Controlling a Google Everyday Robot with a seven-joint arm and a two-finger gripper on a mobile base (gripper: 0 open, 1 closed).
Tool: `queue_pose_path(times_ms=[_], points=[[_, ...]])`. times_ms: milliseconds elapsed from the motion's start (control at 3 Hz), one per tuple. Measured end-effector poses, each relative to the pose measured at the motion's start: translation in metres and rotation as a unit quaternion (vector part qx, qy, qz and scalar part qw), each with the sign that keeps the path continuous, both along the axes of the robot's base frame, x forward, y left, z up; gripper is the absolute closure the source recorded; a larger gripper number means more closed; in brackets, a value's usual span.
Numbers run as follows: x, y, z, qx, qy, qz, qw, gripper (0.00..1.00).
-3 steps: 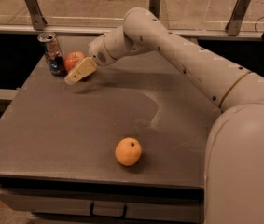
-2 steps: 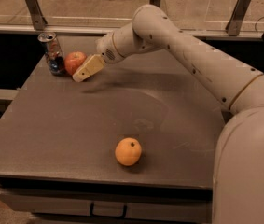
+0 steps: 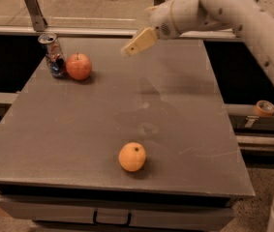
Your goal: Move apple near redbull can
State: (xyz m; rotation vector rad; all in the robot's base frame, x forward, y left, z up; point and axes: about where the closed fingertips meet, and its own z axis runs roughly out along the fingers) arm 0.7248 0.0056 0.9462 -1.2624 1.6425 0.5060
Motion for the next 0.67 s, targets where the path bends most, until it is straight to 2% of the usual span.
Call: queue_pose_path(times_ms=[333, 667], points=[[-0.0137, -0.0718, 0.0705, 0.014, -0.071, -0.038, 0.9966, 0.00], [-0.0140, -0.0794, 0.0732, 0.014, -0.076, -0.042, 0.9961, 0.00]])
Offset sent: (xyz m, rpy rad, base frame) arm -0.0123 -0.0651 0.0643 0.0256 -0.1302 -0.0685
